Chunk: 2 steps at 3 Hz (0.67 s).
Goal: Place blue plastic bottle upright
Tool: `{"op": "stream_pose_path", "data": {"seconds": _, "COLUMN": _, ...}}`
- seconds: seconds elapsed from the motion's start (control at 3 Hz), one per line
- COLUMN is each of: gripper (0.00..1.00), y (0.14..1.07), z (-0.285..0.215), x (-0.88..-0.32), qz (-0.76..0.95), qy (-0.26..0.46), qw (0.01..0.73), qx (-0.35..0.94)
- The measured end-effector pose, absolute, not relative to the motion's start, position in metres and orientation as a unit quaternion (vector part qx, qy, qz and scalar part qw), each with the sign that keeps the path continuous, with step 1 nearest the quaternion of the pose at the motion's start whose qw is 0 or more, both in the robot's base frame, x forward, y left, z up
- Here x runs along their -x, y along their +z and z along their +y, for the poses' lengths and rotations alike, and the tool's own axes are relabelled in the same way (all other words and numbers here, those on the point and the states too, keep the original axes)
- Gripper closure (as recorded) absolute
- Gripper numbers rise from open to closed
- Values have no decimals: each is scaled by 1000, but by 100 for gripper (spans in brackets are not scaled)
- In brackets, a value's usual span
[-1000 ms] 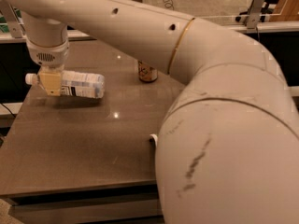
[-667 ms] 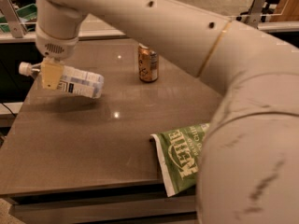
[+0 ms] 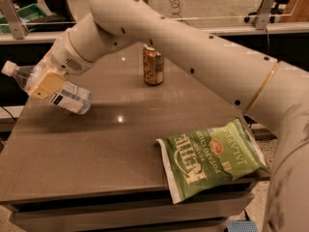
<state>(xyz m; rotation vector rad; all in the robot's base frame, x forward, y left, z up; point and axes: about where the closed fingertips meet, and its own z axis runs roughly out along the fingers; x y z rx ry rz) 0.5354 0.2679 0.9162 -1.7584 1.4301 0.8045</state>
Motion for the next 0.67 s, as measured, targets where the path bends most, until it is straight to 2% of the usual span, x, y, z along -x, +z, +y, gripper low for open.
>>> {"op": "stream_pose_path", "data": {"seconds": 0.33, "gripper": 100, "y": 964, "z": 263, "x": -564, "qz": 509, "qy": 391, "qw": 477, "qx": 601}}
{"op": "stream_pose_path", "data": {"seconds": 0.67, "gripper": 100, "y": 1021, "z": 250, "x": -589, "qz": 467, "qy": 401, "qw": 550, "qx": 565}}
